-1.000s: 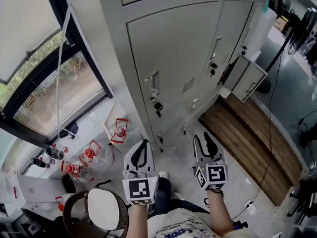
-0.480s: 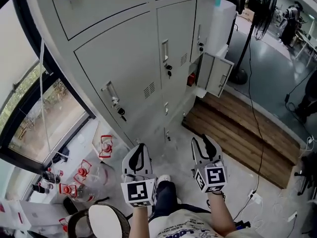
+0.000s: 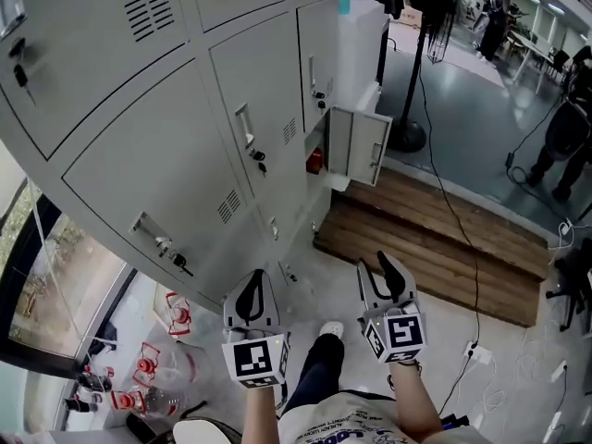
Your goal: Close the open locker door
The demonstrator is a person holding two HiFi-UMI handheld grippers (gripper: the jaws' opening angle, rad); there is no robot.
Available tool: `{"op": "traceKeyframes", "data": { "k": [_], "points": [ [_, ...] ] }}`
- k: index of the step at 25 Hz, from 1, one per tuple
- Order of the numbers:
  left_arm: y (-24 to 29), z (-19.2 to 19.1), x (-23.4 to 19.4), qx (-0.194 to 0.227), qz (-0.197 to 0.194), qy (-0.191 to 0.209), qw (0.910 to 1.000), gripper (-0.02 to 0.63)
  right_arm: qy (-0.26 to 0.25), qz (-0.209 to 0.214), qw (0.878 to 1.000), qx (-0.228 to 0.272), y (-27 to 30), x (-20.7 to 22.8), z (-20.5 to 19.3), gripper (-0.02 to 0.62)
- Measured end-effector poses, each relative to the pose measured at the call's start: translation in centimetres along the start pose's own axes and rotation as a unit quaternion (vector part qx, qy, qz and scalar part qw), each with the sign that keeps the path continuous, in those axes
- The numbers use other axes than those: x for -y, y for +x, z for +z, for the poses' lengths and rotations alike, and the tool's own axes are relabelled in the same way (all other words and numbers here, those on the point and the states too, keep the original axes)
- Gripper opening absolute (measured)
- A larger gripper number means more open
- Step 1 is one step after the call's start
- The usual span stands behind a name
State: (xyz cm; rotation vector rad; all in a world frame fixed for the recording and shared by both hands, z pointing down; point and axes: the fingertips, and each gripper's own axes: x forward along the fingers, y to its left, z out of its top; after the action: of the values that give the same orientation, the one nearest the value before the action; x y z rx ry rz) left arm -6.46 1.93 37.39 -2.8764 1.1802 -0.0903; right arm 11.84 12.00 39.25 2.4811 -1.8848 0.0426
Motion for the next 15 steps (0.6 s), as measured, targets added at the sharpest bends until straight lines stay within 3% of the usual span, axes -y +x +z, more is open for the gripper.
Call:
{"op": "traceKeyframes", "data": {
  "k": [15],
  "points": [
    [20.3, 1.3, 4.0, 0.011, -0.093, -0.005, 0.9956, 0.005, -0.003, -0.076, 0.997, -0.001, 12.7, 11.6, 0.4, 0.146]
  ]
}}
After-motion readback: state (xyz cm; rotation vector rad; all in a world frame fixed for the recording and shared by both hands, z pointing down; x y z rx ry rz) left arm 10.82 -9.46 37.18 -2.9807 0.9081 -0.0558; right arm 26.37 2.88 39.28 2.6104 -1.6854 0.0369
